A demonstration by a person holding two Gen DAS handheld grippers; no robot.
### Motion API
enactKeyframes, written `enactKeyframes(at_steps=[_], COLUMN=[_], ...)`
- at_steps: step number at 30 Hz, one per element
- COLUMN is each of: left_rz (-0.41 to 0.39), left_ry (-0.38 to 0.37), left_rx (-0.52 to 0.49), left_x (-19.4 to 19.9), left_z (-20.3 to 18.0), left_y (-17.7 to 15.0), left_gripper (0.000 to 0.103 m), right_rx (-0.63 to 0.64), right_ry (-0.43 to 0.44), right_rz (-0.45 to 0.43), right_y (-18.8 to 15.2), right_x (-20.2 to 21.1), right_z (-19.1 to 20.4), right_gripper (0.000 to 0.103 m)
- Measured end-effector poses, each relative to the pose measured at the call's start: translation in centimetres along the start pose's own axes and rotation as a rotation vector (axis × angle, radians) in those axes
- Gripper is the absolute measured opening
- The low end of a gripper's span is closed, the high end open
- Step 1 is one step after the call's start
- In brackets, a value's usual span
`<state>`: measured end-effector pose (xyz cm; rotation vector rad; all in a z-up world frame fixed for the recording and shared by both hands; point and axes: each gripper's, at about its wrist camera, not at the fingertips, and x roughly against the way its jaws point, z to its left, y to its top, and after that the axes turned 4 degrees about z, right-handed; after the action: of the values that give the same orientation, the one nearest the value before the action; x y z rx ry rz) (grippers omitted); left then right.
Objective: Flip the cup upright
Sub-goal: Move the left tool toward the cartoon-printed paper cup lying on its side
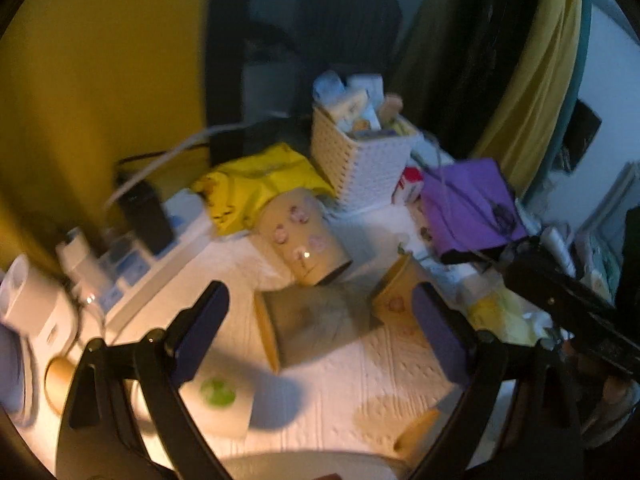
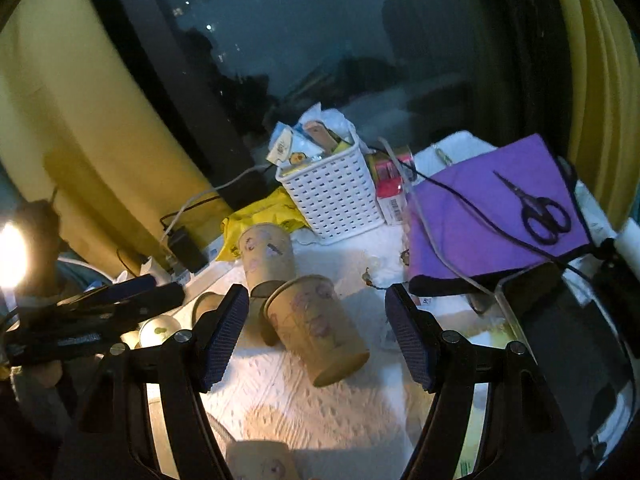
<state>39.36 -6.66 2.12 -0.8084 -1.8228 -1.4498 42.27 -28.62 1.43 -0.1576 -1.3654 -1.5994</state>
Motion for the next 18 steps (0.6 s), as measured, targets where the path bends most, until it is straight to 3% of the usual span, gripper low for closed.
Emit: enactKeyframes(at_steps=[8, 18], left_rz=[0.135, 0.219], left_ry=[-0.049, 0.001], left_rx=[0.133, 0.217], left_x=[-6.6, -11.0], left_z=[1.0, 2.4], left_y=[3.3, 4.7], left_gripper=[0.094, 0.093], right_rx=[-0.031, -0.052], right_ry=[-0.006, 0.005], right_rz=[0.07, 0.09], right_y=[2.4, 2.0], right_x=[-3.7, -5.0], right_z=[-1.0, -2.3], right_gripper=[0.074, 0.074])
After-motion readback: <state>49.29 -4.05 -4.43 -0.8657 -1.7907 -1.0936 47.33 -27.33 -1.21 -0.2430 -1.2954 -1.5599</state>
